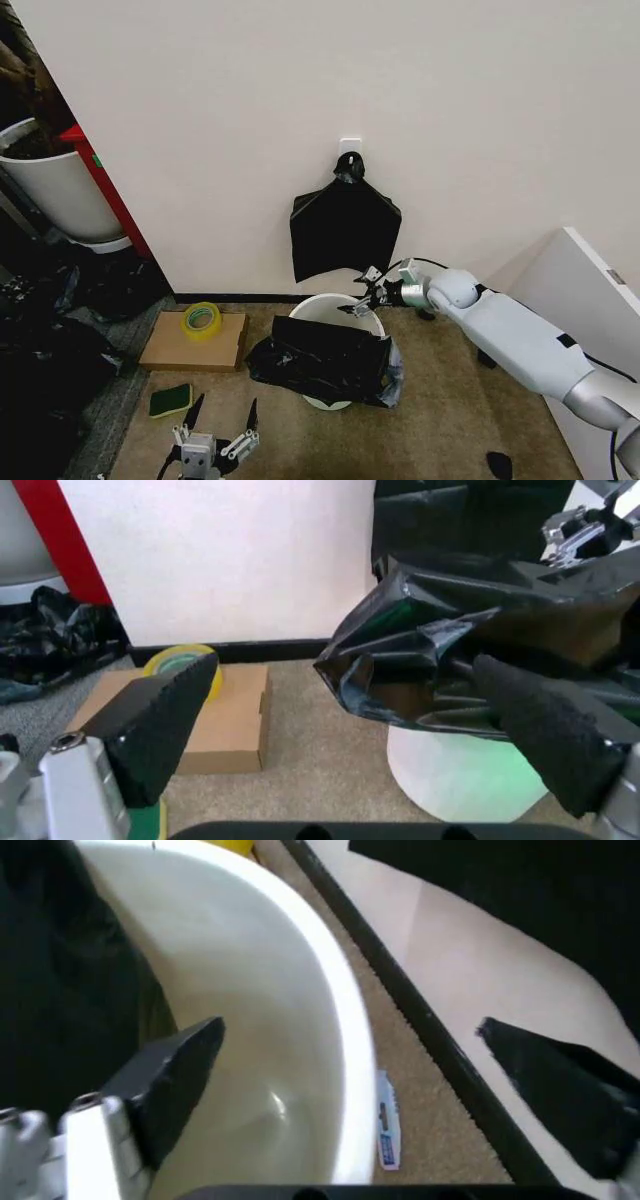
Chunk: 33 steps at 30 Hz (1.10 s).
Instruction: Place the garbage bag over the trash bin.
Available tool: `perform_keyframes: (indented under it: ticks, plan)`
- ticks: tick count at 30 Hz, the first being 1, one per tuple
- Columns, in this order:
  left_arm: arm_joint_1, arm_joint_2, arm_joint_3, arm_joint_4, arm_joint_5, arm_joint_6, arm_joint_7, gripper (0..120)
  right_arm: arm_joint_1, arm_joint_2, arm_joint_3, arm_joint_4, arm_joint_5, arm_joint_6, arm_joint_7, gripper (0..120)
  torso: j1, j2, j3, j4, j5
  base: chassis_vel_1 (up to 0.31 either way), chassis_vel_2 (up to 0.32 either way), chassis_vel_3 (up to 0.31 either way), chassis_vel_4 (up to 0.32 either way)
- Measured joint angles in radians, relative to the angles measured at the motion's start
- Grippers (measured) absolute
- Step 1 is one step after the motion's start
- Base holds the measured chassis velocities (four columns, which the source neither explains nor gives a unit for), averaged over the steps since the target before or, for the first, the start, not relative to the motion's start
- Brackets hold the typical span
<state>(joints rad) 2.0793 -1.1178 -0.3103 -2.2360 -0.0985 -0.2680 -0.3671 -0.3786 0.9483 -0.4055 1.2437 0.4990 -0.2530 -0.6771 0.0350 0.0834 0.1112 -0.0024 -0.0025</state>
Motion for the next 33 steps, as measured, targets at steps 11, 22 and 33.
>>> perform_keyframes:
  ticks: [11,22,33]
  plan:
    - [-0.001,0.010,-0.010,-0.007,-0.004,0.003,0.002,100,0.050,0.007,-0.062,-0.022,-0.001,0.000,-0.015,48,0.000,0.000,0.000,0.0001,-0.0001,0.000,0.000,0.000,0.000]
    - [0.009,0.006,-0.014,-0.011,-0.004,-0.005,0.003,100,0.050,0.023,-0.071,-0.047,-0.016,-0.012,-0.011,13,0.000,0.000,0.000,0.0000,0.0001,0.000,0.000,0.000,0.000]
    - [0.012,0.008,-0.014,-0.011,-0.004,-0.014,0.002,100,0.037,0.021,-0.067,-0.038,0.005,-0.020,0.001,4,0.000,0.000,0.000,0.0001,-0.0001,0.000,0.000,0.000,0.000]
